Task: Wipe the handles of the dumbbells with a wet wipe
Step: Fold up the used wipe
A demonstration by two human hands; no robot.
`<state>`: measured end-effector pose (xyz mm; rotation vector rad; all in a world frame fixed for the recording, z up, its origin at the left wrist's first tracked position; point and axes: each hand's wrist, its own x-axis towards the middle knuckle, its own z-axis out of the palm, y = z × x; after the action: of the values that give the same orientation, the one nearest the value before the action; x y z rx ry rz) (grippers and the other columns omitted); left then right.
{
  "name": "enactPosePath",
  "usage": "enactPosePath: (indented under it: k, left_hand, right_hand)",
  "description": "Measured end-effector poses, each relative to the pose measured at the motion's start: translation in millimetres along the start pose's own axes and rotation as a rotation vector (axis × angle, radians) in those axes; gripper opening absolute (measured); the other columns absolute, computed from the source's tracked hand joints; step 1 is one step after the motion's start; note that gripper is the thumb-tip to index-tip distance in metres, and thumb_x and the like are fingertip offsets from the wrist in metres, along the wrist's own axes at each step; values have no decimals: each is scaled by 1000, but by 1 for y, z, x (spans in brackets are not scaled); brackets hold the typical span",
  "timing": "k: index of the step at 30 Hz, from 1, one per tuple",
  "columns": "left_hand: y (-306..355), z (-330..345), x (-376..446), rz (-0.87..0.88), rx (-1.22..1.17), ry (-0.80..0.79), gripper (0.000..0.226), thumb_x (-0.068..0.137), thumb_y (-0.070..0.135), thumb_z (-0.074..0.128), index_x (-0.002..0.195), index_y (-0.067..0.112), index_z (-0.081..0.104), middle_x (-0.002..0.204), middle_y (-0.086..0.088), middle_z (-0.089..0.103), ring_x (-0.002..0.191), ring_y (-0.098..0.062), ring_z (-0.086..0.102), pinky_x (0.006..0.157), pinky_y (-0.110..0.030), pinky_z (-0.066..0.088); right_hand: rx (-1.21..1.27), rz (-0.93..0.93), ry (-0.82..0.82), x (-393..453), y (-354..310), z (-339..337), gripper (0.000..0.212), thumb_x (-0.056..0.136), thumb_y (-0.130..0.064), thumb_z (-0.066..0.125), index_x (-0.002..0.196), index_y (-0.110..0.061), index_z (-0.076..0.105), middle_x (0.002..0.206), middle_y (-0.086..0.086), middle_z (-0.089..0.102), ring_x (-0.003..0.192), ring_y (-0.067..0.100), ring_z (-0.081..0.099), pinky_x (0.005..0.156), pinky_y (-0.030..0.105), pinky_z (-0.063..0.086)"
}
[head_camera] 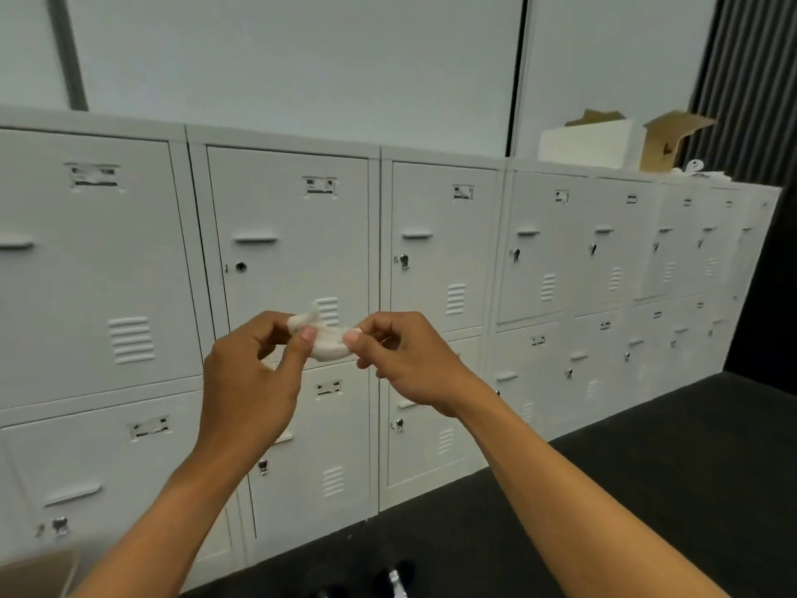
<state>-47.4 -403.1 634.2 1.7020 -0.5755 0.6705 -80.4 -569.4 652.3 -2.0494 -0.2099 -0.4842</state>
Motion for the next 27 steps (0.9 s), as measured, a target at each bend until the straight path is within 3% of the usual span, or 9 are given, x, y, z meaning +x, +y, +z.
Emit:
enactPosePath:
  k: [2,5,10,14,18,21,24,27]
  left_hand:
    - [13,-8,3,15,-45,4,6,90,17,61,95,19,65,83,2,71,70,-8,68,63,-10,50]
    - [31,-20,7,12,-102,44,7,92,16,58,92,21,62,74,-1,71,59,-10,69,59,-19,55]
    - [42,-54,12,-63,-137,190,16,93,18,58,80,27,61,68,-2,68,61,-12,69,67,-30,55]
    - [32,-104,14,-164,-184,267,14,93,18,59,79,20,63,72,-5,69,63,-13,70,71,-34,59]
    - [14,-162,11,-222,-200,264,13,93,16,58,82,10,62,75,-10,71,66,-21,71,67,-38,60]
    - [-5,-203,3,-233,-135,258,13,92,15,59,83,8,63,76,-11,71,67,-19,71,65,-34,60]
    - [-36,-238,-9,-270,-19,266,14,93,17,58,89,5,64,75,-7,70,64,-12,69,66,-26,60]
    - [-79,-264,-27,-295,116,264,16,94,20,57,91,6,65,74,0,70,63,-5,67,63,-17,56]
  right_hand:
    - [52,-22,16,-2,-14,0,33,93,-34,54,90,-2,64,92,19,65,87,35,62,79,45,55]
    - [275,-30,44,-3,-36,7,31,96,-27,50,94,2,61,90,8,64,85,18,63,79,33,57]
    - [328,-76,125,2,-66,33,25,93,-23,58,91,1,63,67,5,64,55,11,56,55,23,50]
    - [397,-37,-4,15,-92,68,23,92,-21,60,88,1,65,51,-3,57,46,9,49,57,28,44]
    - [374,-55,-238,20,-117,123,37,81,-38,64,96,-3,64,74,9,66,62,15,57,60,28,45]
    - [303,-105,-317,24,-125,170,25,83,-27,67,94,-5,67,76,10,68,58,10,59,52,19,44]
    - [333,-98,-314,31,-119,215,14,84,-19,69,90,-6,68,70,10,67,49,9,56,50,22,44]
    - [308,-62,-311,34,-97,262,17,79,-18,74,88,-8,65,75,12,70,56,17,64,57,28,54]
